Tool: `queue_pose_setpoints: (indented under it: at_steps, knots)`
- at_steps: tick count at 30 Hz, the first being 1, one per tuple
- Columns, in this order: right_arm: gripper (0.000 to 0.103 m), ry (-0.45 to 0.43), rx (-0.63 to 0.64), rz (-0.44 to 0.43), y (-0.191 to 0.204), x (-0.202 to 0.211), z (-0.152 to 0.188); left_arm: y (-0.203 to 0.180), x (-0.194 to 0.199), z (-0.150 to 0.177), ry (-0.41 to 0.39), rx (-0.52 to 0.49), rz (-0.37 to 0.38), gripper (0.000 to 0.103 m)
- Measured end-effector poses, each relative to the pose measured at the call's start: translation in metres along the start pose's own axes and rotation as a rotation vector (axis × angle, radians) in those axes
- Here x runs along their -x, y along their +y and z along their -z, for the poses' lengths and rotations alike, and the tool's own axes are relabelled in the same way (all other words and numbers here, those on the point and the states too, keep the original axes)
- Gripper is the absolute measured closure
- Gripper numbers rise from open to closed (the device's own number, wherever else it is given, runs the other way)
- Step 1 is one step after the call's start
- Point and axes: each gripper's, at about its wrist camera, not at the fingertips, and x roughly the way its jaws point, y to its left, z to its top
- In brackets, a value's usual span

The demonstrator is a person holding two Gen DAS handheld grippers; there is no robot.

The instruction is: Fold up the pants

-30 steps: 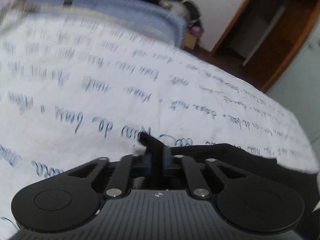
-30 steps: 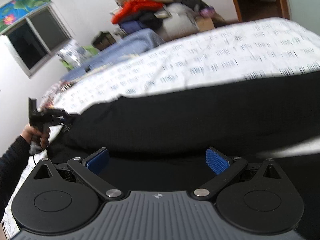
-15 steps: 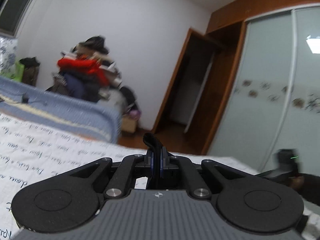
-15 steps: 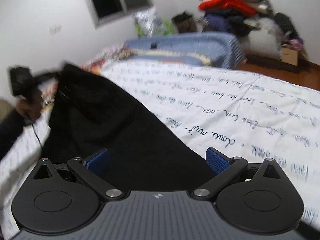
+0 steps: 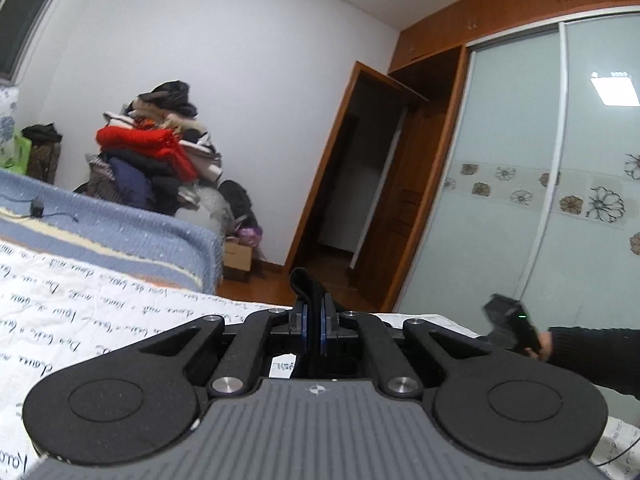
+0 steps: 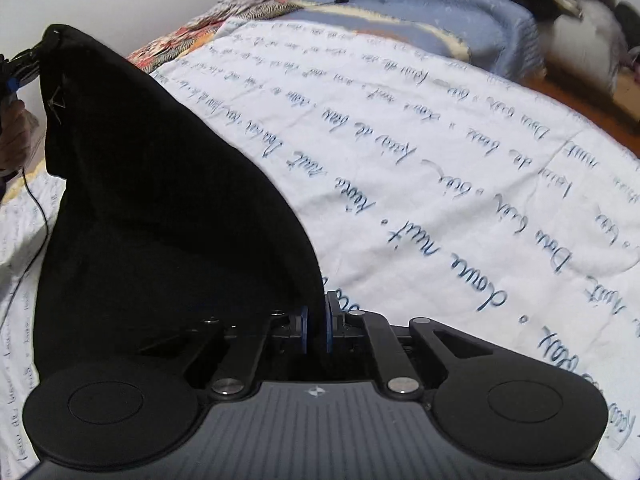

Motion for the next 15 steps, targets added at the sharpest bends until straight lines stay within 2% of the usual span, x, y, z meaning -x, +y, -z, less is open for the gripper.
queue_pose_setpoints:
  at_steps: [5,7,9,10,11,13,15]
  knots:
    - [0.096,-0.099,0.067,0.07,0.042,0.045,0.01,0.009,0.028,0.003,-0.031,0.101,-0.001,0.097]
    - [0.096,-0.176,0.103,0.086,0.072,0.076,0.021,0.012,0.049,0.006,-0.039,0.172,0.011,0.096]
    - [0.096,-0.23,0.176,0.114,0.115,0.102,0.042,0.017,0.072,0.02,-0.028,0.286,0.017,0.092]
    - [0.096,-0.24,0.207,0.13,0.135,0.108,0.054,0.019,0.083,0.034,-0.019,0.345,0.001,0.088]
    - [0.096,-0.241,0.22,0.133,0.154,0.11,0.068,0.022,0.092,0.047,-0.01,0.397,-0.02,0.076]
    - [0.096,-0.222,0.23,0.127,0.187,0.1,0.1,0.023,0.104,0.078,0.066,0.464,-0.09,0.076]
    - [0.096,-0.164,0.205,0.111,0.202,0.073,0.125,0.022,0.114,0.1,0.123,0.513,-0.139,0.076]
